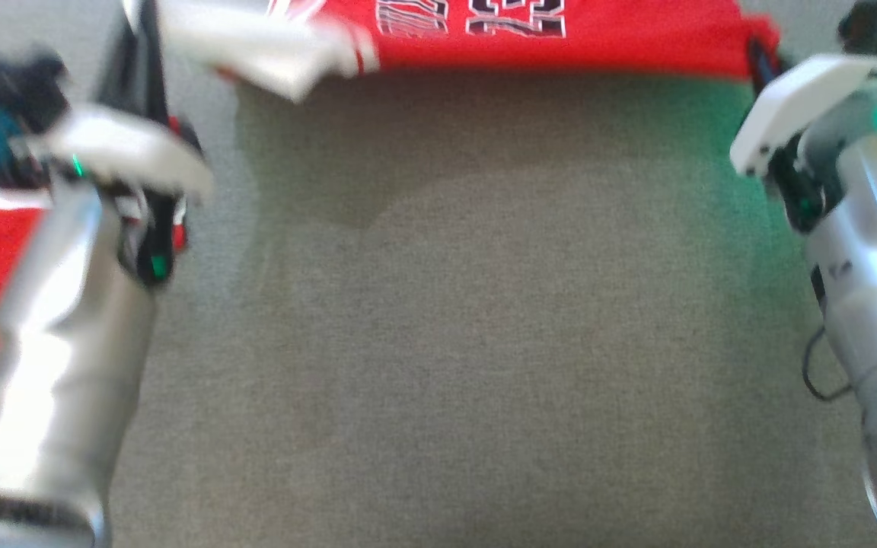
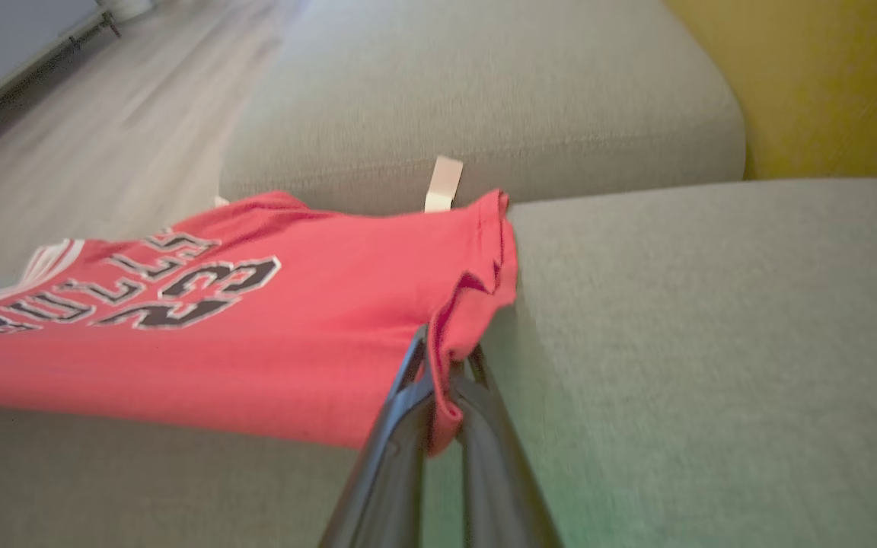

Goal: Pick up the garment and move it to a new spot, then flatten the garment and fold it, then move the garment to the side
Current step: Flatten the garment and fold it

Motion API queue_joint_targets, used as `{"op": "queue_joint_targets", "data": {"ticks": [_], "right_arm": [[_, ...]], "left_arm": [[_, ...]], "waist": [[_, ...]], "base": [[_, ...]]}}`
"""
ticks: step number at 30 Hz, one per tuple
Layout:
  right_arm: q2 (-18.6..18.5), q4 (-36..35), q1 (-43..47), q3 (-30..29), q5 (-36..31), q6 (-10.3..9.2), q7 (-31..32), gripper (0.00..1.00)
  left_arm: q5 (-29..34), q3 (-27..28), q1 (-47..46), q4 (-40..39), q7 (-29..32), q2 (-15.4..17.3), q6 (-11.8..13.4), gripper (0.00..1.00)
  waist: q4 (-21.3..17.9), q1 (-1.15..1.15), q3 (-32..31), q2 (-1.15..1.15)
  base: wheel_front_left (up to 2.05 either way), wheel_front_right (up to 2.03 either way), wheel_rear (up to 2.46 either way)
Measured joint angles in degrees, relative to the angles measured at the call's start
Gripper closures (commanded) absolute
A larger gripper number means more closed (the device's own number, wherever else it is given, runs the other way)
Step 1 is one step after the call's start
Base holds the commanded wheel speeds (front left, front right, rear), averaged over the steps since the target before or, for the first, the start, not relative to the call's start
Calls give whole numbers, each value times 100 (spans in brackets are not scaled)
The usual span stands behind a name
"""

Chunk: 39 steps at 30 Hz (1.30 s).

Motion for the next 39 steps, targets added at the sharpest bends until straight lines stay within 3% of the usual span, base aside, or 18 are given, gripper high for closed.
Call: {"op": "queue_joint_targets", "data": {"ticks": [4, 10, 21, 28, 34, 39], "right_arm": [[-266, -34, 478, 699, 458, 0, 801, 100], [-772, -523, 1107, 1530, 970, 1, 1474, 100], [-1633, -1662, 2018, 2482, 2195, 1, 2614, 100], [-2071, -2218, 2588, 2757, 2776, 1, 3386, 100], [-2414, -2825, 3145, 2829, 3221, 1, 4189, 100], [-2501, -3182, 3233, 2602, 3251, 1, 4435, 100]], "left_arm": [[-145, -671, 1037, -400, 270, 398, 0, 100], [-513, -1317, 2065, -1141, 839, 881, -1, 100], [-1238, -1674, 3357, -2674, 1881, 1660, -2, 100], [-1690, -1768, 4169, -3657, 2655, 2117, 63, 100], [-2047, -1790, 4791, -4648, 3186, 2541, 414, 100], [-2027, -1740, 4779, -5032, 3320, 2702, 613, 100]], "waist": [[79, 0, -311, 0], [161, -1, -681, 0], [214, 0, -1197, 0], [153, -1, -1546, 0], [49, -1, -1778, 0], [4, 0, -1702, 0]], "base": [[0, 0, 0], [0, 0, 0], [0, 0, 0], [0, 0, 0], [0, 0, 0], [0, 0, 0]]}}
